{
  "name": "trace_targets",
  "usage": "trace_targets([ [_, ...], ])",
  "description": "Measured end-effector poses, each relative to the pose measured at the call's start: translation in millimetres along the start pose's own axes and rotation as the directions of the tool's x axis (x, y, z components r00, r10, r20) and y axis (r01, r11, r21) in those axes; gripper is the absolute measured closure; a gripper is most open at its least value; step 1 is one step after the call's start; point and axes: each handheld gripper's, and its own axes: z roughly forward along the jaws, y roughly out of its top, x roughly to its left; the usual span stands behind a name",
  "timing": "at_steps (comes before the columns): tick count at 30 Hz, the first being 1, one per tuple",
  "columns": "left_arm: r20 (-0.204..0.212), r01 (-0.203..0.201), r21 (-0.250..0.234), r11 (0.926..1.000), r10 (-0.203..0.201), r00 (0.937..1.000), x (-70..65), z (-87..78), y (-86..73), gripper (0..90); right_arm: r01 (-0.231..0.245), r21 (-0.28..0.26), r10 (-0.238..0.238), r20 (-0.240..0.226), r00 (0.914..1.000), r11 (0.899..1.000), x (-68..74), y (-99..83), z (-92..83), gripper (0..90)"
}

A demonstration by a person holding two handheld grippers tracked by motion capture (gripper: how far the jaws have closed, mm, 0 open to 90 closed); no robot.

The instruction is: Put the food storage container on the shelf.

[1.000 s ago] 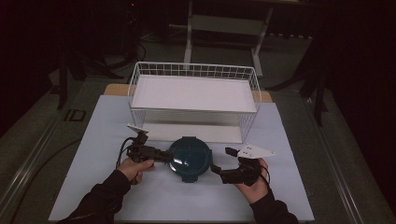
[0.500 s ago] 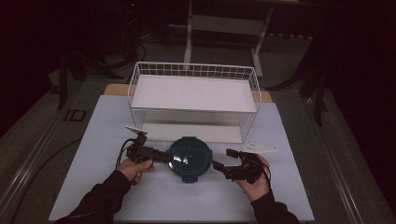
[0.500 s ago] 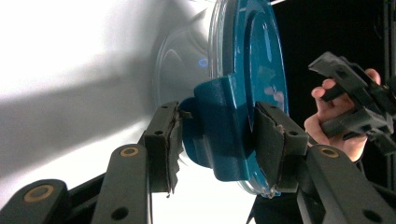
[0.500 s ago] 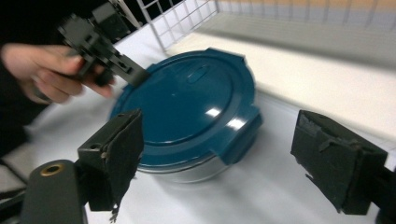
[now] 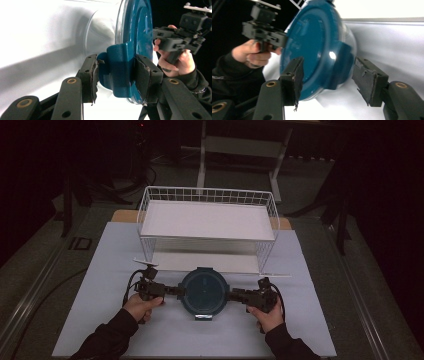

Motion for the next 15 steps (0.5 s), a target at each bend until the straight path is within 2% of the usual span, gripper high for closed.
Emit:
trace_targets([
  [4, 0.004, -0.02, -0.001, 0.9998, 0.02, 0.9998, -0.8, -1.0, -1.9, 56.8, -0.024, 0.019, 0.024, -0.023, 0.9994, 1.0, -4.6, -0.9, 3.4, 43.0],
  [7, 0.004, -0.029, -0.006, 0.9996, 0.029, 0.9996, -2.2, -1.3, -3.4, 56.9, -0.046, 0.037, 0.047, -0.051, 0.9976, 0.998, -6.6, -1.8, 5.9, 47.9],
  [11, 0.005, -0.041, -0.007, 0.9991, 0.041, 0.9992, -3.0, -2.1, -4.9, 57.2, -0.04, 0.048, 0.043, -0.048, 0.9979, 0.998, -7.9, -2.0, 7.0, 53.0],
  [12, 0.007, -0.042, -0.008, 0.9991, 0.042, 0.9991, -3.3, -2.2, -5.3, 57.3, -0.051, 0.05, 0.054, -0.062, 0.9966, 0.997, -9.3, -1.8, 6.7, 53.5],
  [15, 0.006, -0.074, -0.008, 0.9972, 0.074, 0.9972, -6.0, -2.2, -6.2, 57.5, -0.064, 0.066, 0.068, -0.073, 0.995, 0.996, -10.3, -1.6, 8.0, 53.6],
])
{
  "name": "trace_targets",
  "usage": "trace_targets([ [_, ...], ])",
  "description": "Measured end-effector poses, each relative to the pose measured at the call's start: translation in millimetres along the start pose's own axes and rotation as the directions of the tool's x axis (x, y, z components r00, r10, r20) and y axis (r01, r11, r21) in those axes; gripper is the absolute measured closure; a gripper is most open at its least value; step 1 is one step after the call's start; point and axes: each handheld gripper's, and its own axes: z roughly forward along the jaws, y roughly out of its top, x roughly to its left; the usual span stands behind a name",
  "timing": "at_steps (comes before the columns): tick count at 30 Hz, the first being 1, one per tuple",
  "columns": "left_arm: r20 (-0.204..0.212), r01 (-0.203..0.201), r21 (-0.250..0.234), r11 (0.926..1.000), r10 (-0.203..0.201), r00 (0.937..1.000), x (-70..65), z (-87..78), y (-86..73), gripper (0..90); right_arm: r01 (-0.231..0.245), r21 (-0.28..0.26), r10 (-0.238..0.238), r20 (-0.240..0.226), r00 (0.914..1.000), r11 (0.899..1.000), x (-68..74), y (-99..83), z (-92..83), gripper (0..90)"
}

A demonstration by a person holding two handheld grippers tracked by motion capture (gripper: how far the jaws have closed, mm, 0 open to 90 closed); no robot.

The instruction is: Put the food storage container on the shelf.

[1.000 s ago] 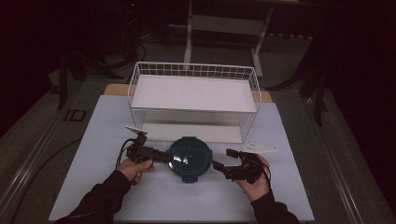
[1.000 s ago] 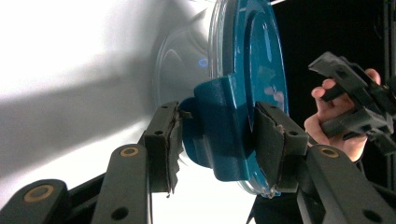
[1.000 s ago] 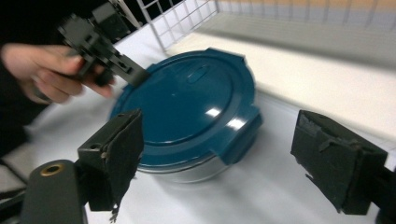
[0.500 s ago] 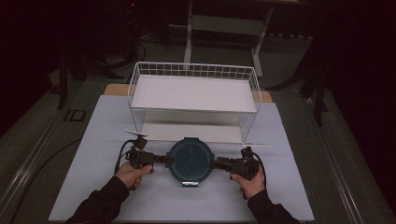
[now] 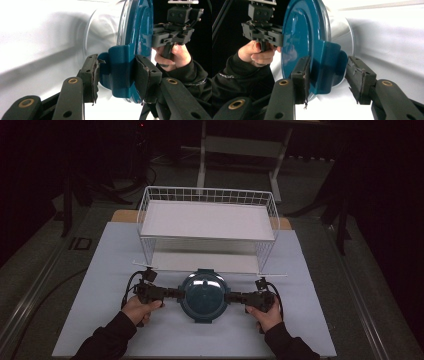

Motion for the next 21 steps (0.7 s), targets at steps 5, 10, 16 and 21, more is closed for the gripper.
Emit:
trace_targets([
  [5, -0.004, -0.001, 0.0, 1.0, 0.001, 1.0, -0.8, -0.8, -1.8, 57.7, -0.025, 0.001, 0.025, -0.016, 0.9995, 1.0, -0.2, -0.9, 3.4, 55.2],
  [10, -0.024, -0.013, -0.02, 0.9997, 0.013, 0.9996, -5.4, -0.5, -5.0, 57.3, -0.021, -0.006, 0.021, -0.014, 0.9997, 1.0, 0.4, -3.0, 2.9, 55.1],
  [16, -0.066, -0.043, -0.045, 0.9981, 0.04, 0.997, -11.9, 1.3, -8.8, 55.6, -0.022, -0.017, 0.022, 0.002, 0.9998, 1.0, 3.4, -6.2, 2.3, 55.6],
  [21, -0.085, -0.039, -0.056, 0.9977, 0.034, 0.9958, -17.5, 0.7, -11.1, 56.2, -0.025, -0.02, 0.025, 0.009, 0.9996, 0.999, 6.7, -9.1, 0.3, 56.6],
])
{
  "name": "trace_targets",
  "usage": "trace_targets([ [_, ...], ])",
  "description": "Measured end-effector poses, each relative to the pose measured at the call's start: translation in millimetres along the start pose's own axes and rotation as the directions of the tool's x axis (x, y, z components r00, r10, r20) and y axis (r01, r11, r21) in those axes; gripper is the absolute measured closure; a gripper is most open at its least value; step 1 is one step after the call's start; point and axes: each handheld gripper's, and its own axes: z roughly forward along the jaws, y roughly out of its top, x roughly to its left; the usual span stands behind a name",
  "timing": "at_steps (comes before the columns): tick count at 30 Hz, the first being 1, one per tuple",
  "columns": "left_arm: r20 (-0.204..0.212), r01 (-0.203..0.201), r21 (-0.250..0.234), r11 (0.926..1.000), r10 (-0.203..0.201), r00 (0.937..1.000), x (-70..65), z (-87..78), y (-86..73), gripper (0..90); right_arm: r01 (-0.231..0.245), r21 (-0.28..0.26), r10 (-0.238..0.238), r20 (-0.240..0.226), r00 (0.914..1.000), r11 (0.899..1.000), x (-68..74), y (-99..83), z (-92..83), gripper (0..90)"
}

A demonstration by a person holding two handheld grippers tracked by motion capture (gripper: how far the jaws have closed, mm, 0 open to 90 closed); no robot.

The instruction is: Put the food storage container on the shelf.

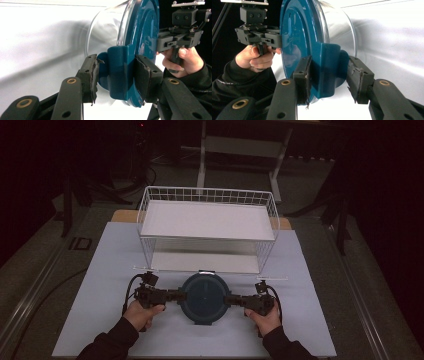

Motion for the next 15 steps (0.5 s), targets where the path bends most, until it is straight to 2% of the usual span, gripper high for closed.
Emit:
trace_targets([
  [6, -0.004, -0.005, 0.002, 1.0, 0.005, 1.0, -2.0, -0.1, 0.0, 56.4, -0.001, -0.003, 0.001, 0.0, 1.0, 1.0, 0.6, 1.0, -0.9, 56.5],
  [11, -0.003, -0.022, -0.017, 0.9996, 0.022, 0.9998, -3.2, 0.2, 4.0, 56.2, 0.008, -0.014, -0.008, 0.002, 1.0, 1.0, 0.9, 4.9, -2.5, 56.6],
  [15, -0.008, -0.065, -0.042, 0.997, 0.065, 0.9979, -6.2, -1.5, 14.6, 56.0, 0.036, -0.024, -0.036, 0.007, 0.9993, 0.999, 3.7, 15.2, -6.0, 56.6],
])
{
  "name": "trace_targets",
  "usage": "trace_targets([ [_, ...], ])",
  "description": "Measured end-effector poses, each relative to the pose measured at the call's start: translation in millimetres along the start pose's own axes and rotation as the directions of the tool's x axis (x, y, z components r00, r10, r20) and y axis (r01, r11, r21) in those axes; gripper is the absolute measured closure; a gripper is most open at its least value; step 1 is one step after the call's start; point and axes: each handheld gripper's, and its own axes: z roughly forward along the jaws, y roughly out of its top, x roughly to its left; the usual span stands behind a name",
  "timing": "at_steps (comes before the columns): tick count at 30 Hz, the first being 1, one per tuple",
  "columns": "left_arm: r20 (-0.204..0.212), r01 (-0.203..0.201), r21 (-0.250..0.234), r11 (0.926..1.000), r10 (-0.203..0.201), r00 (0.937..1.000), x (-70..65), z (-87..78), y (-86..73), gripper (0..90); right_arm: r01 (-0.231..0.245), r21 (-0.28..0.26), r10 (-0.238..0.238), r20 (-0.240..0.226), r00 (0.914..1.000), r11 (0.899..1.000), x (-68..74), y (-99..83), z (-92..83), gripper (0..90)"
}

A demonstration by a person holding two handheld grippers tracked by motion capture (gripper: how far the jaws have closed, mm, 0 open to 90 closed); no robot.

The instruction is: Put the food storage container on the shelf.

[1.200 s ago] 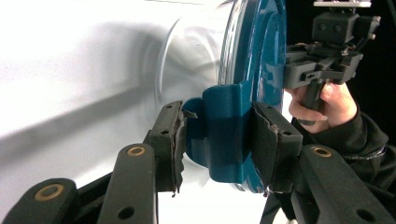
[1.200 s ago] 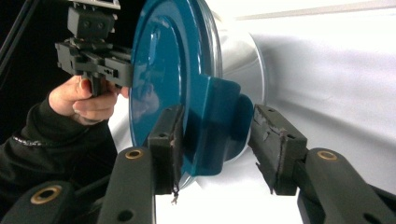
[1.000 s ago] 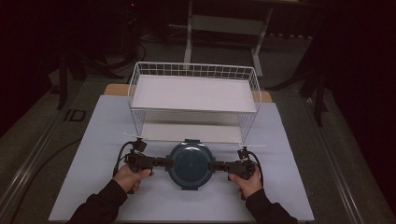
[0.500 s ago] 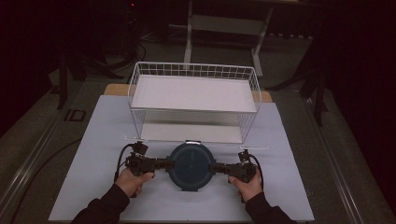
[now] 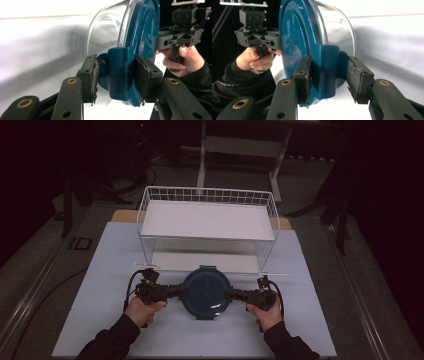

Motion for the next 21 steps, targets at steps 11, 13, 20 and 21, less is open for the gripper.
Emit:
trace_targets([
  [11, -0.019, -0.067, -0.099, 0.9928, 0.066, 0.9977, 7.3, 8.9, 29.0, 55.7, 0.049, -0.047, -0.049, 0.007, 0.9988, 0.998, -9.5, 37.8, -2.1, 56.5],
  [13, -0.022, -0.077, -0.099, 0.9921, 0.075, 0.997, 11.7, 11.6, 32.9, 55.6, 0.047, -0.055, -0.047, 0.007, 0.9989, 0.997, -14.1, 41.6, -0.4, 56.5],
  [20, -0.028, -0.093, -0.115, 0.989, 0.091, 0.9955, 25.9, 24.9, 39.6, 55.4, 0.059, -0.064, -0.057, 0.032, 0.9979, 0.996, -28.6, 51.1, 5.1, 56.4],
  [21, -0.028, -0.091, -0.116, 0.9891, 0.088, 0.9957, 28.8, 27.4, 40.6, 55.4, 0.054, -0.066, -0.052, 0.033, 0.9981, 0.996, -31.0, 51.7, 5.8, 56.3],
])
